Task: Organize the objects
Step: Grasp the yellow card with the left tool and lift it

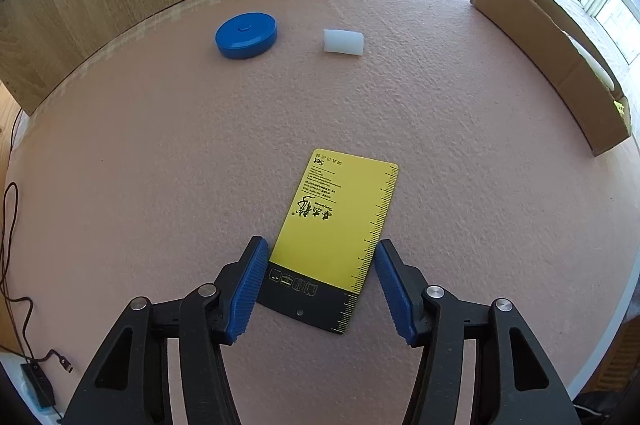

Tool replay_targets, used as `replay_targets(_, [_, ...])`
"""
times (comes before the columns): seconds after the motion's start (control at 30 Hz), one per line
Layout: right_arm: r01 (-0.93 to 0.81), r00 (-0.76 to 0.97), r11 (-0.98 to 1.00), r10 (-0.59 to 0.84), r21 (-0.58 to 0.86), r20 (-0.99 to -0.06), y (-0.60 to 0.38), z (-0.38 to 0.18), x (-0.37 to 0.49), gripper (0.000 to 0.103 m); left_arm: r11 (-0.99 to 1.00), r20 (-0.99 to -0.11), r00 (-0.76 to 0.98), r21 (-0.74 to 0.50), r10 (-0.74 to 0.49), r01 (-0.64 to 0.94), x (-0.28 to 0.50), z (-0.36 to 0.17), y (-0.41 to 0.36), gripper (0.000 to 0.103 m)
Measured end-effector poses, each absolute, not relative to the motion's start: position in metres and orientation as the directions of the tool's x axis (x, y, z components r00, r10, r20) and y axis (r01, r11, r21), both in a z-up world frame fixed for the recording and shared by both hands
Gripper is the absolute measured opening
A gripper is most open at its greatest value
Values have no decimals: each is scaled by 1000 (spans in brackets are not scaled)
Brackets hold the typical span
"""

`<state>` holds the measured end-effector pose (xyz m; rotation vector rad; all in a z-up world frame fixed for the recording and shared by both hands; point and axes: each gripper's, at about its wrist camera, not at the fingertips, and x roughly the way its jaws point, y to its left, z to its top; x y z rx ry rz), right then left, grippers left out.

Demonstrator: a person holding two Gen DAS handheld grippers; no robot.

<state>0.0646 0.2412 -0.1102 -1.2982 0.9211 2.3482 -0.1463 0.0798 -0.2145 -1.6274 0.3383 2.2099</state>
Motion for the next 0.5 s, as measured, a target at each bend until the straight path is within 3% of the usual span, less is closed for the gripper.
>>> replay_targets(0.23, [-539,-551,-749,-32,385,-834,246,-108,68,53,-913,-944,-268,-71,192,-402,-141,-206,82,58])
replay_targets(0.27, [-538,-551,-752,-28,381,-834,247,-108,69,53,-912,-942,-272,-75,198,-404,-140,-203,83,40])
replay_targets(0.3, [-539,-550,-754,-22,375,-835,248,-107,70,53,-912,-941,-274,-75,199,-403,-139,-200,85,32])
replay_targets(0.5, [-542,-547,-752,-23,375,-837,254,-109,76,53,-894,-941,-277,-54,194,-444,-140,-197,103,34])
